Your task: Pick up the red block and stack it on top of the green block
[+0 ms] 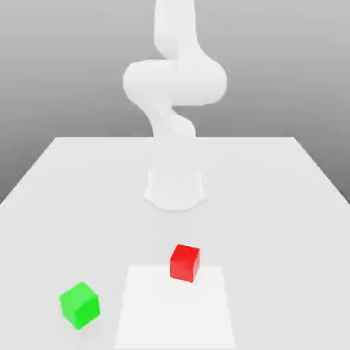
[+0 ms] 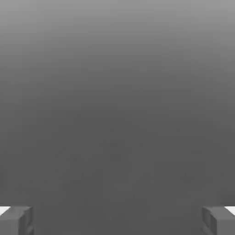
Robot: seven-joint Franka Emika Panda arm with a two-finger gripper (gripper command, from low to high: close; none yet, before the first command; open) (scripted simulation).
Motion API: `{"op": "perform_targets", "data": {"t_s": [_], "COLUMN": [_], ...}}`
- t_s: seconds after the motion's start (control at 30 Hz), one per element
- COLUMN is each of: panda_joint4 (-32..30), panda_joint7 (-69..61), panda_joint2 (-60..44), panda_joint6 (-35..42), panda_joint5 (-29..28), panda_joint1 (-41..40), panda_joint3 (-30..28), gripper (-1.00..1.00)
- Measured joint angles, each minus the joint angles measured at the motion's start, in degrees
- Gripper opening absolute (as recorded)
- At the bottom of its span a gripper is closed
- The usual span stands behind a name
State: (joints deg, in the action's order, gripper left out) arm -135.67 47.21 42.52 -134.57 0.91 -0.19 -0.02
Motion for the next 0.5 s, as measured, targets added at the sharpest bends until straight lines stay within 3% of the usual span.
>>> {"op": "perform_targets", "data": {"t_s": [0.5], "panda_joint4": [-29.1], "panda_joint7": [13.7], "panda_joint2": [-25.6], "panda_joint6": [-21.2], "panda_joint5": [2.9], "panda_joint1": [-1.2], "panda_joint3": [5.0], "gripper": [0.00]}}
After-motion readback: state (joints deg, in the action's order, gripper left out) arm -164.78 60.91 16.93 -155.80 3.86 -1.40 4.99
